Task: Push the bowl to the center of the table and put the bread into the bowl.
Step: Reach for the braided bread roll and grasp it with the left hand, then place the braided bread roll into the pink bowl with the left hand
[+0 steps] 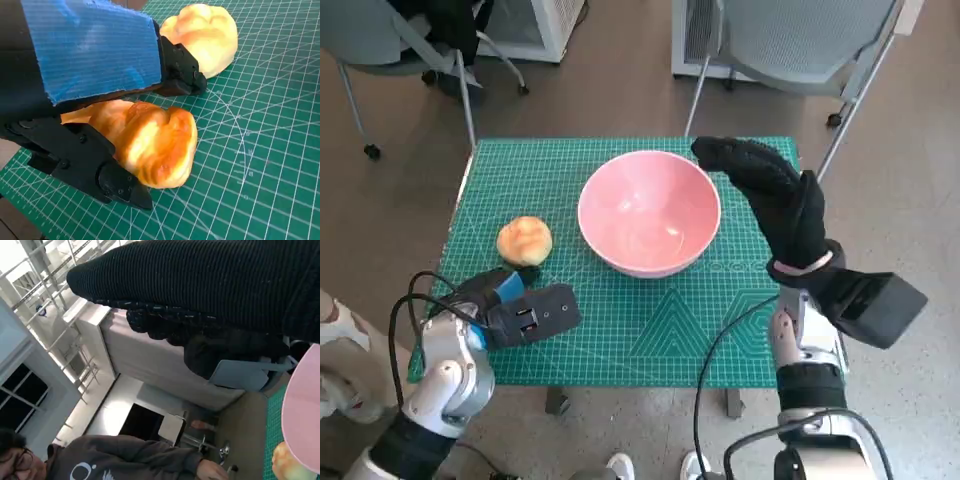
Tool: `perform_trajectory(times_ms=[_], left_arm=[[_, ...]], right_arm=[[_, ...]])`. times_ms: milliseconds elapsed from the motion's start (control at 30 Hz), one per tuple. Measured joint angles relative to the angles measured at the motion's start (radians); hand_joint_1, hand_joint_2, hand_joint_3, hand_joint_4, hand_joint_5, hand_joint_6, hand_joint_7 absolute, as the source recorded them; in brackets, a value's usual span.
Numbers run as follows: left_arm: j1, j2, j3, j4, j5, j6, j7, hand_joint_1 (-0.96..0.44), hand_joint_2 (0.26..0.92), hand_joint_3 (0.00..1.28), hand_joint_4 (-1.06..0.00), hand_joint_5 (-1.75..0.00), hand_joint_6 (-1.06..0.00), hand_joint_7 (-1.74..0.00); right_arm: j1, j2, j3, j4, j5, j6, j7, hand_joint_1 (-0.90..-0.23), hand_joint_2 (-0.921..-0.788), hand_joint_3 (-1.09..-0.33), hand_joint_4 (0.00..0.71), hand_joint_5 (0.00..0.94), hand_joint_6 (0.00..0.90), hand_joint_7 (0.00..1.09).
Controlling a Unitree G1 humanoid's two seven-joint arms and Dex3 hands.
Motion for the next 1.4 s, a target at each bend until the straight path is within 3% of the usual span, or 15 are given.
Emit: perform_trajectory(times_ms=[67, 100, 133, 200, 300, 333, 367, 400, 500, 700, 1400], left_arm=[[-0.005, -0.002, 0.0, 0.01, 0.0, -0.004, 0.003, 0.05, 0.731, 0.01, -0.3, -0.05, -0.44, -0.03], [-0.008, -0.003, 0.0, 0.015, -0.001, -0.005, 0.006, 0.08, 0.737, 0.03, -0.42, -0.22, -0.48, -0.02], [-0.01, -0.005, 0.0, 0.021, -0.001, -0.007, 0.009, 0.09, 0.738, 0.04, -0.45, -0.31, -0.49, -0.02], [-0.013, -0.008, 0.0, 0.032, -0.001, -0.013, 0.02, 0.28, 0.651, 0.37, -0.64, -0.86, -0.57, -0.03], [-0.013, -0.01, 0.0, 0.043, 0.0, -0.018, 0.038, 0.38, 0.509, 0.78, -0.65, -1.3, -0.69, -0.11], [-0.013, -0.01, 0.001, 0.045, 0.001, -0.019, 0.046, 0.31, 0.54, 0.74, -0.64, -1.31, -0.67, -0.35], [-0.012, -0.01, 0.001, 0.045, 0.003, -0.021, 0.057, 0.2, 0.578, 0.72, -0.6, -1.35, -0.62, -0.73], [-0.011, -0.009, 0.002, 0.044, 0.007, -0.025, 0.07, 0.13, 0.605, 0.7, -0.55, -1.47, -0.62, -0.86], [-0.003, -0.009, 0.003, 0.038, 0.022, -0.038, 0.101, 0.05, 0.609, 0.73, -0.48, -1.63, -0.64, -1.03], [0.028, -0.009, 0.014, 0.021, 0.024, -0.064, 0.134, 0.01, 0.586, 0.78, -0.45, -1.71, -0.66, -1.11], [0.101, -0.006, 0.064, -0.099, 0.019, -0.11, 0.123, 0.01, 0.617, 0.67, -0.57, -1.57, -0.65, -1.07]], right_arm=[[0.003, -0.002, 0.0, -0.006, 0.0, 0.003, 0.0, -0.657, -0.921, -0.884, 0.074, 0.0, 0.019, 0.23], [0.004, -0.002, 0.0, -0.009, 0.0, 0.004, 0.0, -0.657, -0.921, -0.884, 0.074, 0.0, 0.018, 0.23], [0.006, -0.003, 0.0, -0.012, 0.0, 0.006, 0.0, -0.657, -0.921, -0.884, 0.074, 0.0, 0.017, 0.23], [0.01, -0.003, 0.0, -0.017, 0.0, 0.01, 0.0, -0.658, -0.921, -0.884, 0.074, 0.0, 0.015, 0.23], [0.011, -0.003, 0.0, -0.022, 0.0, 0.013, 0.0, -0.66, -0.921, -0.884, 0.074, 0.0, 0.012, 0.24], [0.012, -0.003, 0.0, -0.024, 0.0, 0.013, 0.0, -0.661, -0.921, -0.884, 0.073, 0.0, 0.011, 0.24], [0.012, -0.003, 0.0, -0.024, 0.0, 0.013, 0.0, -0.663, -0.921, -0.883, 0.073, 0.0, 0.009, 0.24], [0.012, -0.003, -0.001, -0.024, 0.001, 0.014, 0.0, -0.664, -0.921, -0.884, 0.073, 0.0, 0.008, 0.25], [0.013, -0.003, -0.002, -0.026, 0.002, 0.017, 0.0, -0.666, -0.921, -0.884, 0.073, 0.0, 0.005, 0.25], [0.013, -0.003, -0.004, -0.029, 0.006, 0.024, 0.0, -0.669, -0.921, -0.886, 0.072, 0.0, 0.0, 0.26], [0.013, 0.008, -0.009, -0.029, 0.006, 0.028, -0.004, -0.668, -0.921, -0.885, 0.074, 0.001, -0.001, 0.27]])
